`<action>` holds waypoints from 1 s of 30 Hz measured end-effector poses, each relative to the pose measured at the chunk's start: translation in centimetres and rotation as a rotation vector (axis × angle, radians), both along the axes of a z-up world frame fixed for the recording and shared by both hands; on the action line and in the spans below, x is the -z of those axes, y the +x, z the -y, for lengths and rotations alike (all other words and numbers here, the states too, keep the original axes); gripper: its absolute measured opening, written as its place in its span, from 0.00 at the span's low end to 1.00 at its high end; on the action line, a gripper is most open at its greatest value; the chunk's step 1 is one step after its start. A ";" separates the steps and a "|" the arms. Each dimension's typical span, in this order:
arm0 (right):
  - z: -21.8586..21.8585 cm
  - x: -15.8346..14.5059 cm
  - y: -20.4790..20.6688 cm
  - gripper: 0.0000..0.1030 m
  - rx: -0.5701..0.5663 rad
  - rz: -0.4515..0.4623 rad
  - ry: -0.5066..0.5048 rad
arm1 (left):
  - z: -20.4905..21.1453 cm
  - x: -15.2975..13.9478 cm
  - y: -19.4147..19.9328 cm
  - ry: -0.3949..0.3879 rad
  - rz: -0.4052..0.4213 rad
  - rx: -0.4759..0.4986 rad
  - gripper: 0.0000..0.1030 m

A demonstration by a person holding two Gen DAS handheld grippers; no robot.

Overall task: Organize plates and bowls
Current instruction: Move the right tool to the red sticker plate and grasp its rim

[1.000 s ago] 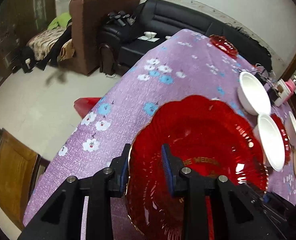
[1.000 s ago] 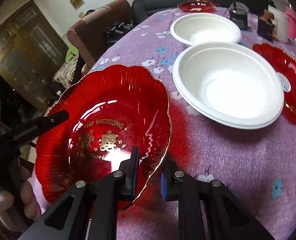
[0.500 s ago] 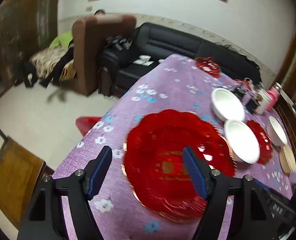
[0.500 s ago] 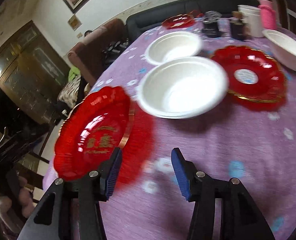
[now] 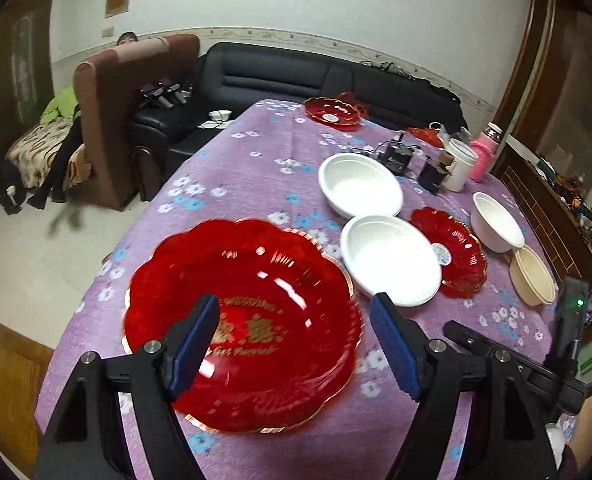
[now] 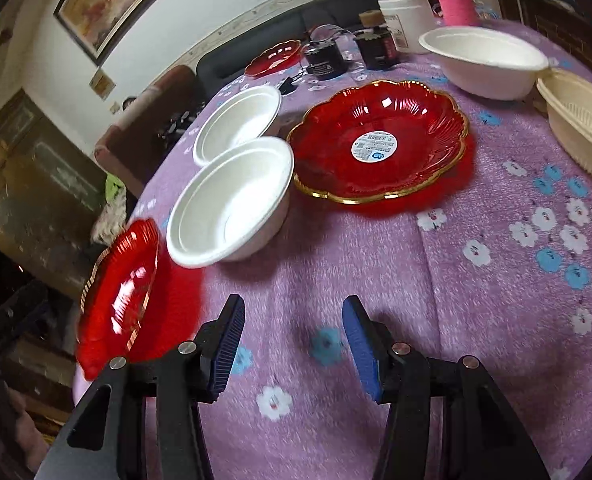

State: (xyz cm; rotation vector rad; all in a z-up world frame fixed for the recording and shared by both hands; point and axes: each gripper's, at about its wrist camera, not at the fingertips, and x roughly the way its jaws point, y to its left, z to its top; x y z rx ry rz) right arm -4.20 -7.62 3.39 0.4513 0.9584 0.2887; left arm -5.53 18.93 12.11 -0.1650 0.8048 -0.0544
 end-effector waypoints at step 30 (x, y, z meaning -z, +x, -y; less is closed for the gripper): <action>9.6 0.3 5.9 0.53 0.285 -0.029 0.012 | 6.6 3.3 11.6 -0.135 -0.217 0.147 0.74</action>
